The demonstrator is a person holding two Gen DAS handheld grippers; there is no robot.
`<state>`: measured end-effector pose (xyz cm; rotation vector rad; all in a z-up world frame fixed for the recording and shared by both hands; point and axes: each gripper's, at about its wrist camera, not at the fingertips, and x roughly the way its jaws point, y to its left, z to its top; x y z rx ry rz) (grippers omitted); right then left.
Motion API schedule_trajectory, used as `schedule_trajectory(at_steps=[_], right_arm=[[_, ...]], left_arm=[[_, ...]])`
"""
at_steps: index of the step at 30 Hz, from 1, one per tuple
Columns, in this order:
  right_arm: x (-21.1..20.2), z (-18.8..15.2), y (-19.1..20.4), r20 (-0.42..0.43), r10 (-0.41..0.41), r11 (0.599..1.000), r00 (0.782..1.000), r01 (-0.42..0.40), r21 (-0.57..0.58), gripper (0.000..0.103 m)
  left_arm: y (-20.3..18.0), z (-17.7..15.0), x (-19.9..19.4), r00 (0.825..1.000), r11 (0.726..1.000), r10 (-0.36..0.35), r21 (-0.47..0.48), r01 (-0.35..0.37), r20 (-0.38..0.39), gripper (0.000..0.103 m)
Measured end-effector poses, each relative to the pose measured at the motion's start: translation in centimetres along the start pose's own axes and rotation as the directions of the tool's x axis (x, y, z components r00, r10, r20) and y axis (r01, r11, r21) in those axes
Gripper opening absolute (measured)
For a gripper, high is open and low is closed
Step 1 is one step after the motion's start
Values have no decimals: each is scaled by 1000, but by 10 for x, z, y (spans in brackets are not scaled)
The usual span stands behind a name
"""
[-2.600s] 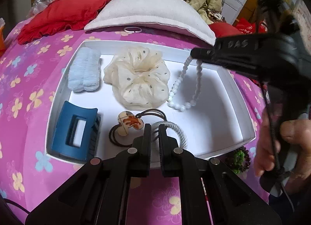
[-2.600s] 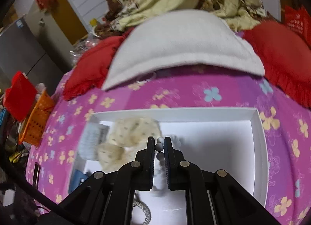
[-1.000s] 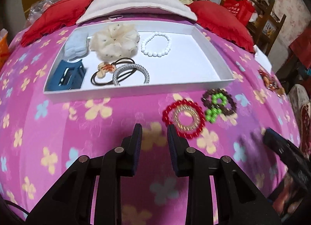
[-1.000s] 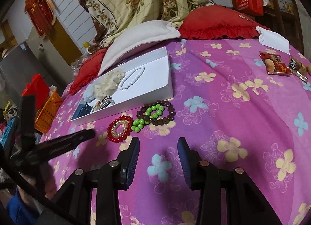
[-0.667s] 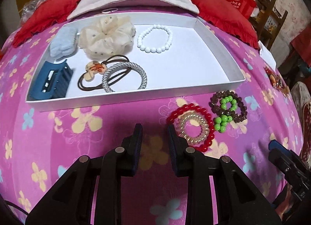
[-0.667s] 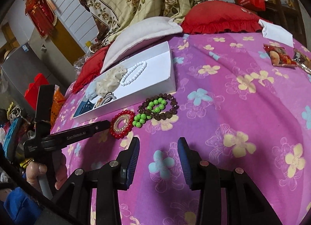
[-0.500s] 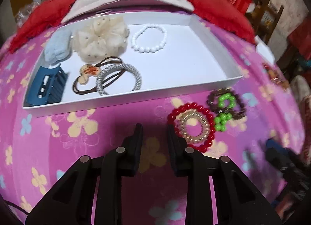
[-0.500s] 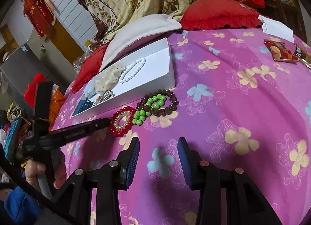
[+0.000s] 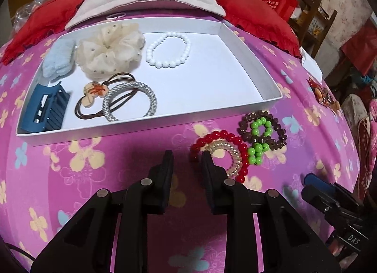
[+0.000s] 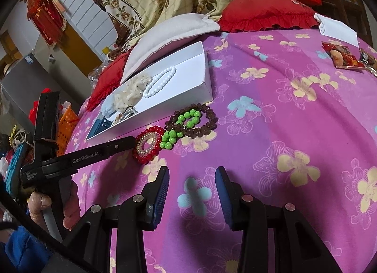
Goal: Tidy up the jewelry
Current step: 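Grasp the red bead bracelet with the left tool and lift it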
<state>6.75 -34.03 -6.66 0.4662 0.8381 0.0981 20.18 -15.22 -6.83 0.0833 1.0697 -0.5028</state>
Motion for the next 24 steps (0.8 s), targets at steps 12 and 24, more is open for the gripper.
schedule_trajectory(at_steps=[12, 24], right_arm=[[0, -4, 3, -8, -24, 999, 1000, 24, -28, 39], [16, -4, 44, -67, 19, 993, 998, -27, -118, 39]], left_arm=[[-23, -6, 3, 992, 985, 129, 117, -129, 12, 8], [35, -40, -117, 983, 996, 59, -78, -47, 173, 8]])
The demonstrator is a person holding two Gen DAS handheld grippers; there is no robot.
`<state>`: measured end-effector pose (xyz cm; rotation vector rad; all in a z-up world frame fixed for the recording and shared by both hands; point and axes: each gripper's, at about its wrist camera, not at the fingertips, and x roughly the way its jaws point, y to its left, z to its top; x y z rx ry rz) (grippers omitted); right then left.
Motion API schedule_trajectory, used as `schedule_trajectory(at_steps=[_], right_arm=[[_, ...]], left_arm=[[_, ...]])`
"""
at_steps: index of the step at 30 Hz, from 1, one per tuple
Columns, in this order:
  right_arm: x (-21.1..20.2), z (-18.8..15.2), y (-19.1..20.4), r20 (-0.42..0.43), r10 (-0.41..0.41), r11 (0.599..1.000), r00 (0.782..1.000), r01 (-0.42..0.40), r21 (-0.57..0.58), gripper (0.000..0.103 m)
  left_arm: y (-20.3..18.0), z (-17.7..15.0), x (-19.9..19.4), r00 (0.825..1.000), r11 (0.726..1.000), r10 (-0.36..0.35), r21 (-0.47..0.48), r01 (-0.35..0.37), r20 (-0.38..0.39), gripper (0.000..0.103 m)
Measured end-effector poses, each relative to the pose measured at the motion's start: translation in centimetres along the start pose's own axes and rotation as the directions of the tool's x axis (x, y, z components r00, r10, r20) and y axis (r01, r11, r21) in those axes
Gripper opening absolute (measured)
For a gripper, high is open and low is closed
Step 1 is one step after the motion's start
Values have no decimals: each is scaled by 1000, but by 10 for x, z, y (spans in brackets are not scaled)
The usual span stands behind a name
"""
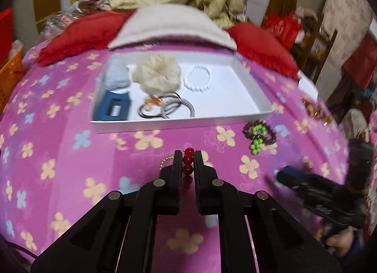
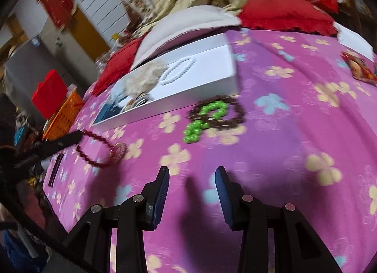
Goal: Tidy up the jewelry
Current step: 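Grasp the red bead bracelet with the left tool and lift it, then hold the red bracelet in left tool while right tool grasps the clear coil hair tie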
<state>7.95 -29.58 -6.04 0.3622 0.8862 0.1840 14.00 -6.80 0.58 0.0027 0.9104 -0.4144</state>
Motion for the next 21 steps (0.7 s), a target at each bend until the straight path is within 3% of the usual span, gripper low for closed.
schedule_trajectory(at_steps=[6, 9, 16, 21], right_arm=[[27, -2, 50, -89, 50, 991, 995, -61, -122, 39], [43, -2, 74, -117, 51, 980, 992, -72, -184, 39], [85, 14, 114, -141, 30, 960, 990, -68, -272, 39], [103, 26, 126, -131, -39, 956, 991, -1, -293, 23]], left_arm=[[27, -10, -31, 999, 997, -45, -62, 47, 30, 8], [41, -18, -29, 1000, 996, -3, -88, 4, 15, 8], [74, -34, -38, 999, 988, 21, -156, -16, 29, 8], [87, -39, -46, 998, 986, 41, -164, -33, 47, 8]])
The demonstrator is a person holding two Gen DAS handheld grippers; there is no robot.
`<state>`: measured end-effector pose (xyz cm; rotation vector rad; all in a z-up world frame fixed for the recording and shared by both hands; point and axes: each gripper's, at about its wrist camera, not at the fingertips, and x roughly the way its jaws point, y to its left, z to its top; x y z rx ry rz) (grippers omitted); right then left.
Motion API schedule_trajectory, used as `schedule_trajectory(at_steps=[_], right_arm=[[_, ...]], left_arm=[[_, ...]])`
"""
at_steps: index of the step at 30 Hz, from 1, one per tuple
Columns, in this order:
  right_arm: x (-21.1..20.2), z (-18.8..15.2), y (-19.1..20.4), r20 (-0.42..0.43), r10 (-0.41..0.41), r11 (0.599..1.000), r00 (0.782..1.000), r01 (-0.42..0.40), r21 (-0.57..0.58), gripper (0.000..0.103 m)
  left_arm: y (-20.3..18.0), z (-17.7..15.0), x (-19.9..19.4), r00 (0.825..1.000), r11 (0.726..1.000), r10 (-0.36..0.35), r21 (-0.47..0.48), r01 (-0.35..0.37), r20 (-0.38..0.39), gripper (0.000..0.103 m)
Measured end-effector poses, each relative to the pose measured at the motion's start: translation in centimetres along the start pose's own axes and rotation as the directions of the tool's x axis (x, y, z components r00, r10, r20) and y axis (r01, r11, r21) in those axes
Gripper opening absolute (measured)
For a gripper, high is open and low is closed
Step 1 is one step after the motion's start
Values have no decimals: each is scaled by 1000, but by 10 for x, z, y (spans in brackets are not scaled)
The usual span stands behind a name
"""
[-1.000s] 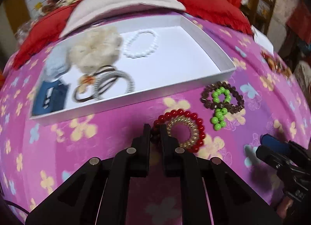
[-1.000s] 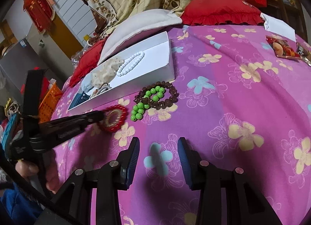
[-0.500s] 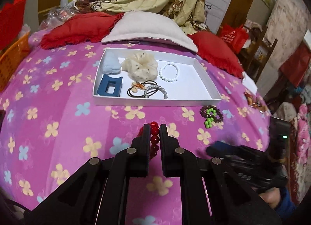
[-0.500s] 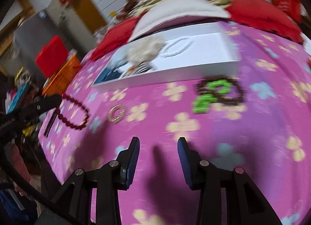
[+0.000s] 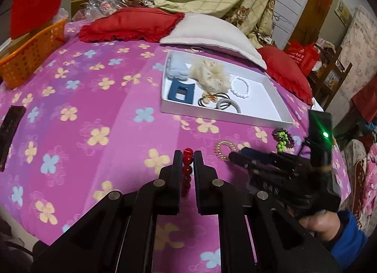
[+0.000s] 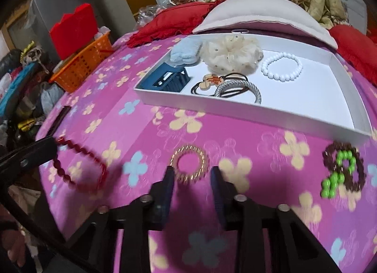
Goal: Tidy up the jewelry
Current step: 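Hold the red bracelet in left tool while right tool grasps the clear coil hair tie, then carry the red bracelet and coil hair tie into the tray and open both tools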
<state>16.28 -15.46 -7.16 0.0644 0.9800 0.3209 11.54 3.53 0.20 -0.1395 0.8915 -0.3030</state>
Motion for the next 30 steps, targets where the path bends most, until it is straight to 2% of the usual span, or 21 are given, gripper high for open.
schedule_trajectory(at_steps=[4, 7, 10, 15, 24, 30], right_arm=[[9, 4, 6, -8, -48, 999, 999, 48, -23, 22], [14, 4, 20, 0, -98, 991, 995, 98, -90, 22], [16, 4, 27, -6, -94, 988, 996, 93, -122, 11], [8, 3, 23, 8, -79, 994, 997, 79, -76, 9], [-41, 16, -6, 104, -58, 998, 993, 56, 23, 9], [-69, 31, -50, 149, -85, 992, 985, 70, 101, 9]], left_arm=[[7, -1, -3, 1000, 1000, -2, -3, 2, 17, 8], [10, -2, -3, 1000, 1000, -5, -5, 5, 21, 8], [11, -3, -3, 1000, 1000, -8, -11, 8, 21, 8], [9, -7, -11, 1000, 1000, -11, -4, 11, 27, 8], [-10, -2, -21, 999, 999, -16, 44, 14, 44, 8], [-36, 24, -14, 995, 992, -94, 85, 91, 31, 8]])
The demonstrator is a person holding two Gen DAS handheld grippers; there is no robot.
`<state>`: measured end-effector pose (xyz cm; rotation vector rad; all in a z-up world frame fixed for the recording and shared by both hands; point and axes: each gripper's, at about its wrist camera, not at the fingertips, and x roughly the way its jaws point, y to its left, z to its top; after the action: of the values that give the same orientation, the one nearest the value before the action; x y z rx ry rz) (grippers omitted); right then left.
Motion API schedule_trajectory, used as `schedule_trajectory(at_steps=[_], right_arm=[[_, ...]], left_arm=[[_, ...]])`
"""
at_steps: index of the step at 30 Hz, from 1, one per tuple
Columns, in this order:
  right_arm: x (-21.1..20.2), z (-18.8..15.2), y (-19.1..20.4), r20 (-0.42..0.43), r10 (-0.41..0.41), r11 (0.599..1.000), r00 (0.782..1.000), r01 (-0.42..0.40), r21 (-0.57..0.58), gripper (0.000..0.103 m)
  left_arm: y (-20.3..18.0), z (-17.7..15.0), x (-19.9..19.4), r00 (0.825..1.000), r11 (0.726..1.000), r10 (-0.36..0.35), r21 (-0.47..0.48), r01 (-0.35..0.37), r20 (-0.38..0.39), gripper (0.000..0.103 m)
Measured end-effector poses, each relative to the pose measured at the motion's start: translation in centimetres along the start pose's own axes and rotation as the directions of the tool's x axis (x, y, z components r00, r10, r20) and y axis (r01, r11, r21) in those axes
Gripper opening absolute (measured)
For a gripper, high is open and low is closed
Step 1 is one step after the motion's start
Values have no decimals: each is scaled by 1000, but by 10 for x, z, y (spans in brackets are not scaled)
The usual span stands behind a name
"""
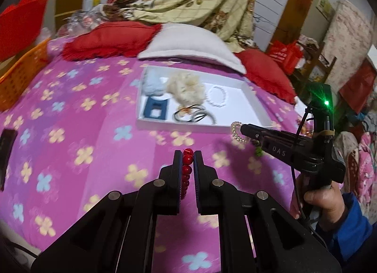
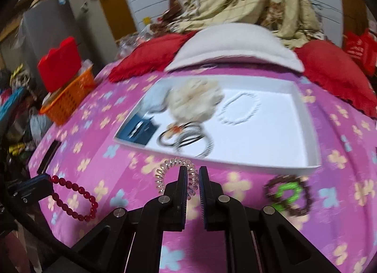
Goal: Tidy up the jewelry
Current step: 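Carry the red bracelet and coil hair tie into the tray and open both tools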
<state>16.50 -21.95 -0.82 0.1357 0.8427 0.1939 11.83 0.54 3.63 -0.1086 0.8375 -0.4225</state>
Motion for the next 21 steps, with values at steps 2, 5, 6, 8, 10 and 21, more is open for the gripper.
schedule_trajectory(at_steps=[2, 5, 6, 8, 10, 21], right_arm=[[-5, 10, -20, 13, -14, 999, 1000, 14, 33, 9], [-4, 24, -46, 17, -30, 997, 999, 29, 77, 9], [-2, 27, -52, 15, -32, 996, 999, 31, 87, 9], [6, 38, -71, 5, -37, 992, 999, 36, 123, 9], [14, 46, -83, -6, -36, 988, 999, 36, 147, 9], [80, 85, -111, -89, -71, 984, 994, 84, 156, 9]], left_arm=[[-8, 12, 5, 999, 999, -33, 10, 33, -3, 8], [-25, 35, 17, 996, 996, -91, 20, 91, -7, 8], [-30, 42, 22, 994, 994, -109, 22, 109, -9, 8], [-42, 56, 37, 991, 991, -132, 24, 133, -21, 8], [-52, 67, 55, 989, 990, -139, 29, 140, -45, 8], [-76, 87, 166, 979, 993, -82, 64, 96, -185, 8]])
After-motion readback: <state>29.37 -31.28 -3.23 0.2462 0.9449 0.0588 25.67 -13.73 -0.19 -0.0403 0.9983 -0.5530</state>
